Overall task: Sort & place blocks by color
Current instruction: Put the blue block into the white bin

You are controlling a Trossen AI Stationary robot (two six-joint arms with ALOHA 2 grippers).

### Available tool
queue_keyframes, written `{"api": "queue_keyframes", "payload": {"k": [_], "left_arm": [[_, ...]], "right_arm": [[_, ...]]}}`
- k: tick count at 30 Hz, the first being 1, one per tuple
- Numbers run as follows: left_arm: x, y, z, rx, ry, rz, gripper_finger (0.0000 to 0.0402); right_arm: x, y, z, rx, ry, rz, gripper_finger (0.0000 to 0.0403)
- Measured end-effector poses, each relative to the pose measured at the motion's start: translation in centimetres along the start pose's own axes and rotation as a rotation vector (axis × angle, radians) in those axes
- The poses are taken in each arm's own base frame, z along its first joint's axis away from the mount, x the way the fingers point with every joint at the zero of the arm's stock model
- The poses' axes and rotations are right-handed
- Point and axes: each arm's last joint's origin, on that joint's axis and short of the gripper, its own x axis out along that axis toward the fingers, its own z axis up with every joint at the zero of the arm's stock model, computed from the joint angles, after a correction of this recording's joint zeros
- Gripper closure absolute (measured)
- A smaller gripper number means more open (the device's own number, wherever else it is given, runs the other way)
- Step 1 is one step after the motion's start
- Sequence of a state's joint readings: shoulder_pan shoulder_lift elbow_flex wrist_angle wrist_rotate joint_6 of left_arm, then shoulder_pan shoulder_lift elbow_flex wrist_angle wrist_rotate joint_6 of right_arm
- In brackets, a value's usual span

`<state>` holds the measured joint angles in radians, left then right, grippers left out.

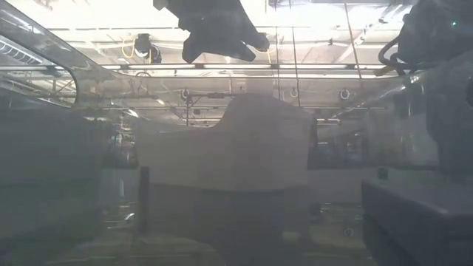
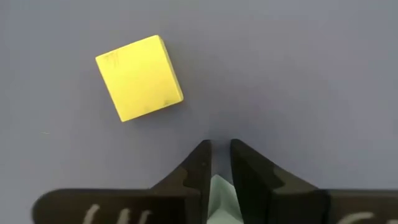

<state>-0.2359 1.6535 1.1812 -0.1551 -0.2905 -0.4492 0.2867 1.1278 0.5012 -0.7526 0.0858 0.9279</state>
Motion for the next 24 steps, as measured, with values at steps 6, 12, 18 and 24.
{"api": "queue_keyframes", "payload": {"k": [6,12,18,24], "left_arm": [[0.0,0.0,0.0,0.003,0.000,0.000,0.0266],[0.0,0.0,0.0,0.019,0.001,0.000,0.0266],[0.0,0.0,0.0,0.020,0.003,0.001,0.0266],[0.0,0.0,0.0,0.020,0.003,0.001,0.0266]], "right_arm": [[0.0,0.0,0.0,0.029,0.004,0.011,0.0262],[-0.5,-0.4,-0.3,0.003,0.007,0.012,0.0182],[-1.2,-1.4,-1.1,0.191,0.076,-0.035,0.0145],[-1.1,-1.4,-1.2,0.341,0.099,-0.028,0.0142]]}}
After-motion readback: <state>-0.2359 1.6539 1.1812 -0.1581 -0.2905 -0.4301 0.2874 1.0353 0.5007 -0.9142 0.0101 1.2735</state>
